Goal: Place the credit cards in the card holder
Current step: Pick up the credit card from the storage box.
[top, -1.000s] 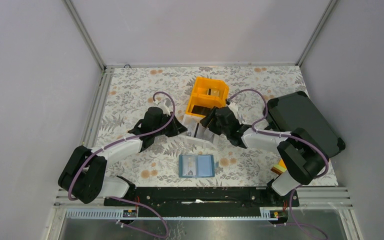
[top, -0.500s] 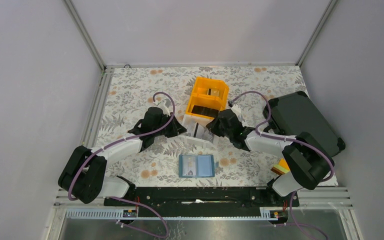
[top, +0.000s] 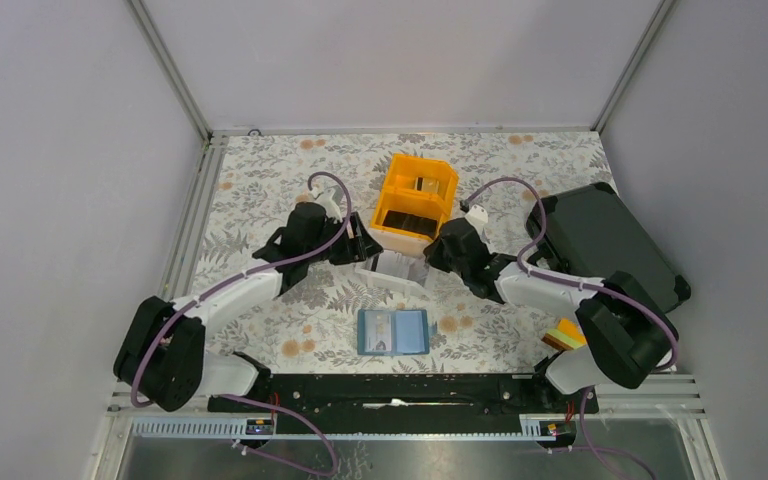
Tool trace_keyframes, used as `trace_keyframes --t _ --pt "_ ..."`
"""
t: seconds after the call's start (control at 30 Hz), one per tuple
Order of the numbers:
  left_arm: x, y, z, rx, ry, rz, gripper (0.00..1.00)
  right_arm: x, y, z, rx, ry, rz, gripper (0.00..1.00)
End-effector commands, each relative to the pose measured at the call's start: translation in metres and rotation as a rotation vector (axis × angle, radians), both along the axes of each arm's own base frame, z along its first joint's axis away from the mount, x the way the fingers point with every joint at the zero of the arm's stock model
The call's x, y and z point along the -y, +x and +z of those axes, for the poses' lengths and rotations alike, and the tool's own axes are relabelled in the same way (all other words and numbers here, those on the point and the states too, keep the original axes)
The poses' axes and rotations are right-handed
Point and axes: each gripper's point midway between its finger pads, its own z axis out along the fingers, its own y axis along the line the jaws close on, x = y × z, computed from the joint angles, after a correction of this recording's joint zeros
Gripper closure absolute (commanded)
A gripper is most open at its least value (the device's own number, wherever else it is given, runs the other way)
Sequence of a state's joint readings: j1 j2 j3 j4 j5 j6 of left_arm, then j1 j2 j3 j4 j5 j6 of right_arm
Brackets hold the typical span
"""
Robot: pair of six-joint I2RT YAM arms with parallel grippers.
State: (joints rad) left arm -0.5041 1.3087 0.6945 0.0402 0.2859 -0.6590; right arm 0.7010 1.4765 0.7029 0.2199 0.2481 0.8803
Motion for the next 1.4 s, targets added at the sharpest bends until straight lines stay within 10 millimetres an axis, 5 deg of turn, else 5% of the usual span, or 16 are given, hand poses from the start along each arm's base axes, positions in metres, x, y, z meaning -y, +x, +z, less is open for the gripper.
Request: trace_keyframes --t 0.0,0.2,0.47,0.83,1.1,1.37 --pt "-0.002 0.018 0.046 0.138 0.005 0.008 0.31 0.016 0.02 0.047 0.154 -0.054 -0.05 1.0" --pt "-0.007 0.014 0.072 0.187 -0.02 0.031 0.16 0.018 0.03 0.088 0.274 -0.03 -0.064 1.0" --pt "-0.011 -0.007 0.098 0.217 -0.151 0.071 0.11 0.027 0.021 0.129 0.385 0.029 -0.064 1.0" --pt "0.033 -0.066 0.155 0.13 -0.738 0.09 0.14 0.012 -0.015 0.187 0.514 0.432 -0.046 1.0" --pt "0.045 -0.071 0.166 0.028 -0.86 0.062 0.17 -0.003 -0.029 0.23 0.607 0.569 0.008 1.0" --pt "0.058 -0.069 0.167 -0.046 -0.93 0.032 0.3 -0.016 -0.041 0.243 0.656 0.626 0.072 1.0"
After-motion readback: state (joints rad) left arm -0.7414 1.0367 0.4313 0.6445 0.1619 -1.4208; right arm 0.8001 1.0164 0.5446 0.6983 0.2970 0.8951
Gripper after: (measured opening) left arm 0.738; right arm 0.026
